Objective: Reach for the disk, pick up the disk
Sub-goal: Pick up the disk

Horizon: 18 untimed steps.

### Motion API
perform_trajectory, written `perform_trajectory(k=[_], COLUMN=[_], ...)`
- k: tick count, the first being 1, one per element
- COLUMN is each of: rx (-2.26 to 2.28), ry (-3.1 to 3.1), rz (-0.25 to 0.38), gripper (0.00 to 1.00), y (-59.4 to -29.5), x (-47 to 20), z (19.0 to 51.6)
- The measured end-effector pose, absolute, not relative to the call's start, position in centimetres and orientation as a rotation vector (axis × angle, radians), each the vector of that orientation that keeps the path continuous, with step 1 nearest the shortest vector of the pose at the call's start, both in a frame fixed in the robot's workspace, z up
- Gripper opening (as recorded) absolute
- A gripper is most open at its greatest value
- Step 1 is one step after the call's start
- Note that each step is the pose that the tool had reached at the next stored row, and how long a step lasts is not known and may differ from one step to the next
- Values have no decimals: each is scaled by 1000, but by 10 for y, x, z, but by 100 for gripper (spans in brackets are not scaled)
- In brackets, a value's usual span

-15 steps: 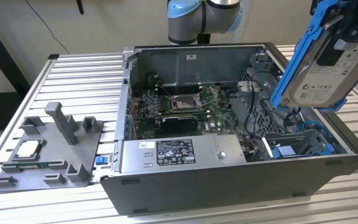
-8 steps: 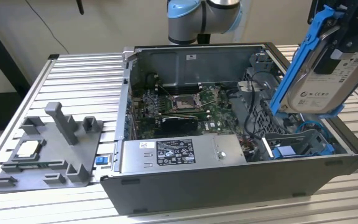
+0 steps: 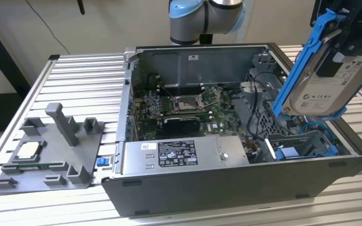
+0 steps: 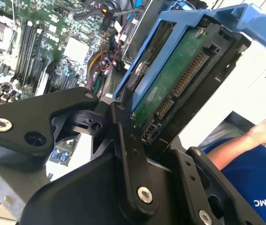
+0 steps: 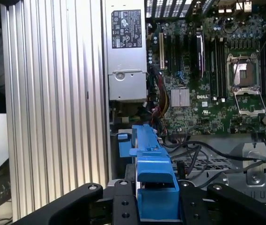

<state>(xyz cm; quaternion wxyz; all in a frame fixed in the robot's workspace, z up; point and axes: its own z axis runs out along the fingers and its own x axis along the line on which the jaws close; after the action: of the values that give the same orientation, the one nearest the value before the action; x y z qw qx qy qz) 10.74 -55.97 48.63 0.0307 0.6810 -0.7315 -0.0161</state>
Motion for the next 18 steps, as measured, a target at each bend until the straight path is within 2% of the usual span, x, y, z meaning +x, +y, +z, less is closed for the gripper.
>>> perform_trajectory(k=[18], rx=[2194], ry=[-2168], rz=[-53], gripper=[0], y=[-561], x=[119], z=[463])
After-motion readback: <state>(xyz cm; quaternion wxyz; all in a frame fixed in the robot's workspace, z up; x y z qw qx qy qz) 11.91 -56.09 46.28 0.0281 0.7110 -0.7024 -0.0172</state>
